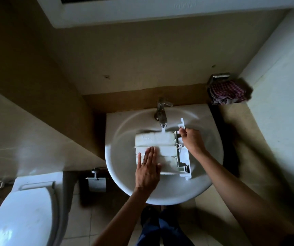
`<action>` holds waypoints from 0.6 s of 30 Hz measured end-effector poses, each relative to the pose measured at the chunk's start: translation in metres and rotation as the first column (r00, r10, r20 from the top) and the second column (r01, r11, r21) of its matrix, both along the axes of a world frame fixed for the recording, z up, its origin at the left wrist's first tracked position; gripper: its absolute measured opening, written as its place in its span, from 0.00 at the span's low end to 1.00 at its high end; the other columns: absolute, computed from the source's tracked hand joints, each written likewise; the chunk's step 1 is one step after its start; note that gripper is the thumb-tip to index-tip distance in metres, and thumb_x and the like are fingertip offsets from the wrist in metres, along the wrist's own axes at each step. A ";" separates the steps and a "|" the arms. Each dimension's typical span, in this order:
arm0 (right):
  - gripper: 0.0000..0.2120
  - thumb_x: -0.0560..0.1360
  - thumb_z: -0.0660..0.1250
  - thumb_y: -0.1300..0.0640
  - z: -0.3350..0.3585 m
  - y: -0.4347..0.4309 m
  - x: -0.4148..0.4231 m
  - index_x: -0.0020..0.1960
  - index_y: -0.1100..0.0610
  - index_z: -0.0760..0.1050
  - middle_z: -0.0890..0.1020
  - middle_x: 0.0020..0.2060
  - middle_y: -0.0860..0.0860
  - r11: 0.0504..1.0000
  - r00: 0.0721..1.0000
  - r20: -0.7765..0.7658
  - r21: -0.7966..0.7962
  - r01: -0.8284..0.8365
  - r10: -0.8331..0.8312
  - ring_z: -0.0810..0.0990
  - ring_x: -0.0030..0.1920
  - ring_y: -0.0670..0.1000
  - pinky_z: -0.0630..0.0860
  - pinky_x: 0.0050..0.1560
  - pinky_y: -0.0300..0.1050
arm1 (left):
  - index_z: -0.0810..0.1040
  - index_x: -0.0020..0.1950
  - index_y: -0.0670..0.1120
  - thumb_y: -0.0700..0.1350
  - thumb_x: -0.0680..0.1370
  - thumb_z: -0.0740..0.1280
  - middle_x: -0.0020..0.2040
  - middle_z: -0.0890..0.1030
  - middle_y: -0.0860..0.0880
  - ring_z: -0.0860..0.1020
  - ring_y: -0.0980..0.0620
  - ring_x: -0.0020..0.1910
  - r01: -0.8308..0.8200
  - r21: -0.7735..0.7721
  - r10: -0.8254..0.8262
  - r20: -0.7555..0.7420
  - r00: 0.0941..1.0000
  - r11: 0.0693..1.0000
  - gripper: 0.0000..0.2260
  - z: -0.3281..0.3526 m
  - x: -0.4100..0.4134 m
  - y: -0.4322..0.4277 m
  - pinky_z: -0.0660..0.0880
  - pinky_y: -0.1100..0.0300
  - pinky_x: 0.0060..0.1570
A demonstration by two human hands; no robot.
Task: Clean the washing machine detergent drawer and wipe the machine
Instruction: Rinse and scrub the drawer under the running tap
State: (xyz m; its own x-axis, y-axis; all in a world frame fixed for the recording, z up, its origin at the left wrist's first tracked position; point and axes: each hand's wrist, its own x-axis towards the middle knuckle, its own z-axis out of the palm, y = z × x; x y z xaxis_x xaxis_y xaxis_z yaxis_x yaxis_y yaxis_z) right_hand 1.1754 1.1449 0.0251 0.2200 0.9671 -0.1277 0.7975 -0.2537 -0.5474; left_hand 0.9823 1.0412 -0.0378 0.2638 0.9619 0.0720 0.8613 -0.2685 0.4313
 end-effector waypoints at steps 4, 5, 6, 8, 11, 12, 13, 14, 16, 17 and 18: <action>0.19 0.80 0.59 0.54 -0.003 0.001 0.001 0.44 0.68 0.79 0.82 0.41 0.67 1.000 1.000 -0.016 -0.018 0.017 -0.017 0.81 0.43 0.63 0.73 0.44 0.49 | 0.64 0.72 0.32 0.52 0.78 0.53 0.71 0.67 0.35 0.65 0.37 0.72 -0.072 -0.107 0.076 0.036 0.996 0.992 0.29 0.008 0.036 0.006 0.54 0.45 0.74; 0.20 0.80 0.59 0.53 -0.002 0.002 0.002 0.43 0.68 0.79 0.81 0.41 0.67 0.999 1.000 -0.016 -0.025 0.023 -0.023 0.81 0.43 0.64 0.73 0.44 0.49 | 0.63 0.72 0.32 0.52 0.78 0.54 0.72 0.66 0.34 0.64 0.36 0.72 -0.069 -0.099 0.073 0.039 0.997 0.993 0.30 0.008 0.040 0.007 0.54 0.46 0.74; 0.20 0.80 0.59 0.53 -0.001 0.002 0.002 0.43 0.69 0.78 0.81 0.41 0.68 0.999 1.000 -0.014 -0.027 0.025 -0.025 0.81 0.43 0.64 0.73 0.43 0.49 | 0.61 0.73 0.32 0.52 0.78 0.54 0.73 0.65 0.35 0.62 0.36 0.73 -0.055 -0.086 0.059 0.042 0.997 0.995 0.31 0.008 0.040 0.008 0.51 0.48 0.74; 0.21 0.81 0.59 0.54 0.001 0.001 0.003 0.43 0.70 0.78 0.81 0.40 0.68 0.999 1.000 -0.009 -0.022 0.024 -0.024 0.81 0.43 0.63 0.72 0.42 0.48 | 0.57 0.75 0.34 0.52 0.78 0.55 0.75 0.62 0.36 0.57 0.37 0.74 0.000 -0.062 0.002 0.036 0.999 0.998 0.31 0.006 0.038 0.009 0.46 0.48 0.74; 0.20 0.81 0.59 0.54 0.004 0.000 0.001 0.43 0.70 0.79 0.81 0.41 0.68 1.000 1.000 -0.008 -0.014 0.028 -0.028 0.81 0.43 0.64 0.73 0.44 0.50 | 0.60 0.75 0.35 0.52 0.78 0.55 0.75 0.62 0.37 0.60 0.38 0.74 0.106 -0.026 -0.105 0.012 0.994 0.994 0.30 0.007 0.030 0.005 0.53 0.44 0.74; 0.20 0.81 0.59 0.54 0.004 0.000 0.001 0.43 0.70 0.79 0.81 0.41 0.68 1.000 1.000 -0.006 -0.010 0.029 -0.029 0.81 0.43 0.64 0.73 0.44 0.50 | 0.60 0.75 0.35 0.52 0.78 0.56 0.75 0.63 0.38 0.60 0.39 0.74 0.135 -0.006 -0.135 0.015 0.991 0.991 0.30 0.006 0.026 0.004 0.56 0.42 0.73; 0.20 0.81 0.59 0.54 0.004 0.000 0.001 0.43 0.70 0.79 0.81 0.41 0.68 1.000 1.000 -0.003 -0.009 0.027 -0.027 0.81 0.43 0.64 0.73 0.45 0.50 | 0.59 0.76 0.36 0.52 0.79 0.56 0.75 0.62 0.39 0.59 0.41 0.75 0.162 0.011 -0.162 0.023 0.986 0.987 0.30 0.005 0.021 0.003 0.57 0.42 0.73; 0.20 0.81 0.59 0.55 0.003 0.000 0.000 0.43 0.70 0.79 0.81 0.41 0.68 1.000 1.000 -0.002 -0.014 0.021 -0.021 0.81 0.43 0.64 0.73 0.45 0.49 | 0.58 0.76 0.38 0.53 0.79 0.55 0.76 0.61 0.40 0.57 0.43 0.76 0.184 0.024 -0.184 0.013 0.983 0.983 0.30 0.003 0.015 0.003 0.56 0.44 0.74; 0.20 0.81 0.58 0.55 0.003 0.001 -0.001 0.44 0.69 0.79 0.82 0.41 0.67 1.000 1.000 -0.003 -0.031 0.006 -0.006 0.81 0.43 0.64 0.74 0.45 0.50 | 0.61 0.76 0.38 0.56 0.80 0.56 0.75 0.63 0.42 0.60 0.46 0.75 0.202 0.085 -0.199 -0.043 0.979 0.976 0.30 0.000 0.002 0.005 0.57 0.48 0.74; 0.19 0.81 0.58 0.54 0.003 0.002 -0.002 0.45 0.68 0.80 0.82 0.41 0.67 0.999 1.000 -0.005 -0.040 0.002 -0.002 0.81 0.44 0.64 0.74 0.45 0.50 | 0.64 0.74 0.39 0.57 0.79 0.57 0.73 0.67 0.42 0.64 0.46 0.74 0.196 0.120 -0.190 -0.064 0.980 0.973 0.29 -0.002 -0.004 0.005 0.60 0.49 0.73; 0.20 0.81 0.57 0.54 0.003 0.003 -0.002 0.46 0.68 0.80 0.82 0.42 0.67 0.998 1.000 -0.002 -0.056 -0.001 0.001 0.81 0.45 0.63 0.74 0.46 0.49 | 0.69 0.72 0.39 0.56 0.79 0.58 0.70 0.72 0.43 0.70 0.46 0.70 0.169 0.146 -0.161 -0.064 0.985 0.975 0.28 -0.001 -0.007 0.006 0.66 0.49 0.69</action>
